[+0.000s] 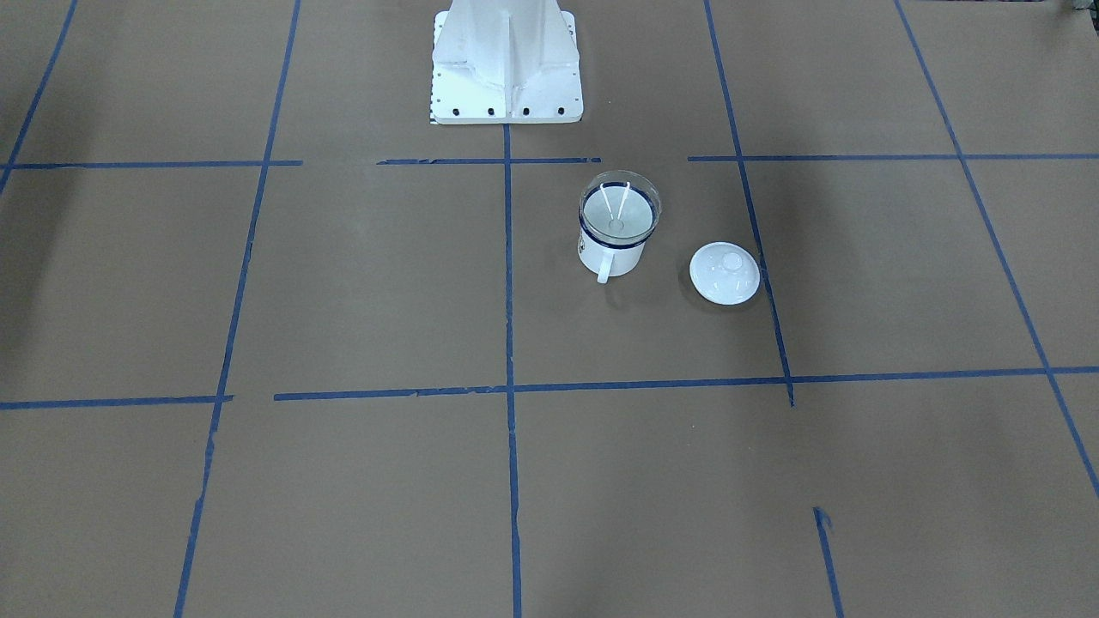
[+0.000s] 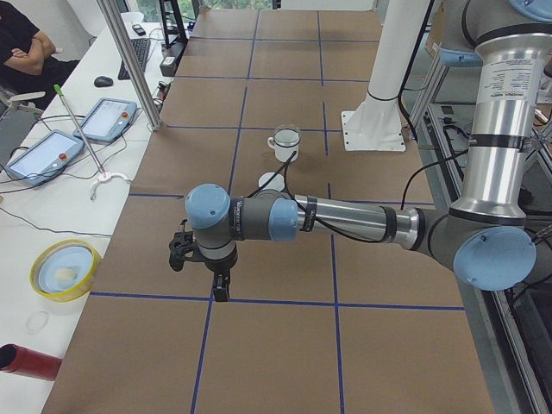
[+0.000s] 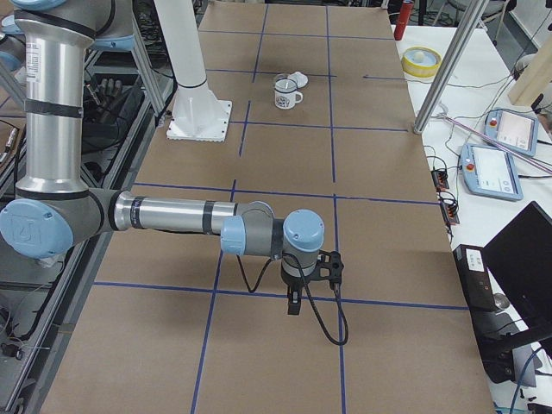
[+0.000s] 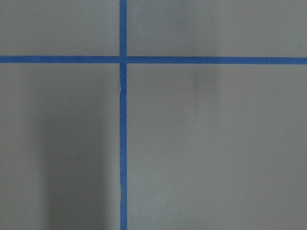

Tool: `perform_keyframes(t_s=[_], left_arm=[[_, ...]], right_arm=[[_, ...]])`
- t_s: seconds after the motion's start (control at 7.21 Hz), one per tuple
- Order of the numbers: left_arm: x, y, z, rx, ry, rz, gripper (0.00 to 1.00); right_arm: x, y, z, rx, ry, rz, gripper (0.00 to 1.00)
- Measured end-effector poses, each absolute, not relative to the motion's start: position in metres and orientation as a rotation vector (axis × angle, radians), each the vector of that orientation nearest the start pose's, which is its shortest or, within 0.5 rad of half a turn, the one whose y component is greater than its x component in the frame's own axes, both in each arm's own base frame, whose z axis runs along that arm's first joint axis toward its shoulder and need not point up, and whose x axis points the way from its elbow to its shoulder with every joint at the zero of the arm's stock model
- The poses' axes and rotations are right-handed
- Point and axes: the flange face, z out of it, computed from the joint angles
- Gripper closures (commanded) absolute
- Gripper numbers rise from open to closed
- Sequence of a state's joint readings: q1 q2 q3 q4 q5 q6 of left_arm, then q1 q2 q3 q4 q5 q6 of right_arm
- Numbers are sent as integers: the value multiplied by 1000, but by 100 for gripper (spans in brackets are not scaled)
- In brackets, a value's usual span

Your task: Remove funnel from cup

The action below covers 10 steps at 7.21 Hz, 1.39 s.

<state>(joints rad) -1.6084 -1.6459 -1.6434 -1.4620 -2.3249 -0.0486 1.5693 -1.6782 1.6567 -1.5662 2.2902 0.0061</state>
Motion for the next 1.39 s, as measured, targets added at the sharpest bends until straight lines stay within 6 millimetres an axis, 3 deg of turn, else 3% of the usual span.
perform_keyframes(t_s=[0.42, 0.69, 0.97, 1.11, 1.39], left_arm=[[-72, -553, 539, 126, 760, -8, 0], [-19, -581, 487, 181, 776, 107, 0], [29, -597, 418, 271, 796, 215, 0], [62, -595, 385, 297, 811, 262, 0], [147, -569, 316, 278, 874, 241, 0]], right_arm=[[67, -445, 670, -19, -719, 10, 0], [67, -445, 670, -19, -719, 11, 0], [67, -445, 670, -19, -719, 11, 0], [67, -445, 670, -19, -719, 11, 0], [67, -445, 670, -19, -719, 11, 0]])
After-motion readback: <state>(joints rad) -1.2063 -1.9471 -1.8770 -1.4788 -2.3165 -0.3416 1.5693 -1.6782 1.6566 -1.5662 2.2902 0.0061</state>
